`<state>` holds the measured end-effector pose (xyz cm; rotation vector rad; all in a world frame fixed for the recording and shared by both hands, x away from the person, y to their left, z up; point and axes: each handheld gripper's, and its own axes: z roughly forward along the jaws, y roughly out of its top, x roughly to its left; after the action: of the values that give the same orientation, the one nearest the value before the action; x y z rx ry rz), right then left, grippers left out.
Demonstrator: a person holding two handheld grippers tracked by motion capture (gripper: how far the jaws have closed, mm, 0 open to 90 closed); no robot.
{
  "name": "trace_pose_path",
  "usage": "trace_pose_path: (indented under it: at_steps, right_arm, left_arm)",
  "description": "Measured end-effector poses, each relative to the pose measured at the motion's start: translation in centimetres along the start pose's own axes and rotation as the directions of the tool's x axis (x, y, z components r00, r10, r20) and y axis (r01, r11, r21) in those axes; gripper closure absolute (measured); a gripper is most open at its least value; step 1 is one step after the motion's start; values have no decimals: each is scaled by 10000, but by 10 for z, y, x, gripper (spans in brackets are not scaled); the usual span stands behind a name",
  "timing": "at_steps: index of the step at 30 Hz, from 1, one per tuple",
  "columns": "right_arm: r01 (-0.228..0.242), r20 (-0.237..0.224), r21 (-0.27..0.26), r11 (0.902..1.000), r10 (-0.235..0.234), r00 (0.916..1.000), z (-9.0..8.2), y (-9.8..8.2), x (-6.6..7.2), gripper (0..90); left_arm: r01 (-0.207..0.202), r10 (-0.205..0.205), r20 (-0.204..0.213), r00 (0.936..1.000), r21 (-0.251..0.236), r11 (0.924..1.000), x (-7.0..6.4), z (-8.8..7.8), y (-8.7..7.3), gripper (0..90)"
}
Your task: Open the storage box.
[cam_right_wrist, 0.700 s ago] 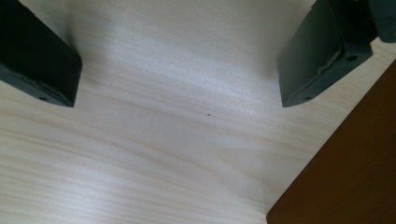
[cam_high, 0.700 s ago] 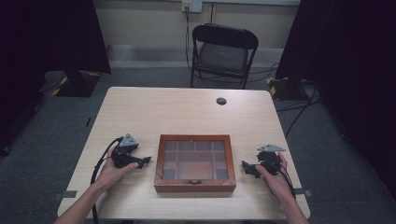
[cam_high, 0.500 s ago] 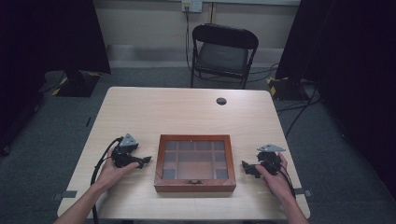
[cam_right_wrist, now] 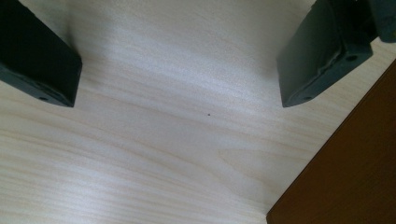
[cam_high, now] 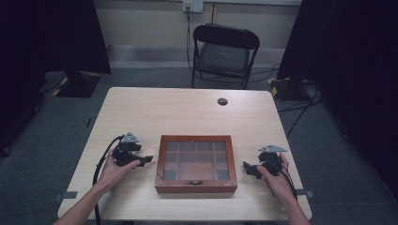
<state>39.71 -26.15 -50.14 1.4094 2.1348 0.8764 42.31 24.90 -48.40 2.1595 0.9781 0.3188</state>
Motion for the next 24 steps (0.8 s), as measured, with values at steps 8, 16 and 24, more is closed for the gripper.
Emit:
trace_pose_path:
  at_steps: [8, 16, 24]
  right_arm:
    - [-3, -1, 2, 10000, 3, 10000, 0, 0, 0, 0]
    - [-1, -1, 1, 10000, 1, 10000, 0, 0, 0, 0]
    - [0, 1, 2, 10000, 0, 10000, 0, 0, 0, 0]
  left_arm:
    - [595, -540, 554, 9970, -1027, 9929, -7, -19, 15, 290]
    - [537, -426, 812, 9958, -1403, 9887, -13, -32, 29, 318]
    - [298, -71, 1368, 9906, -1644, 9860, -33, -37, 37, 335]
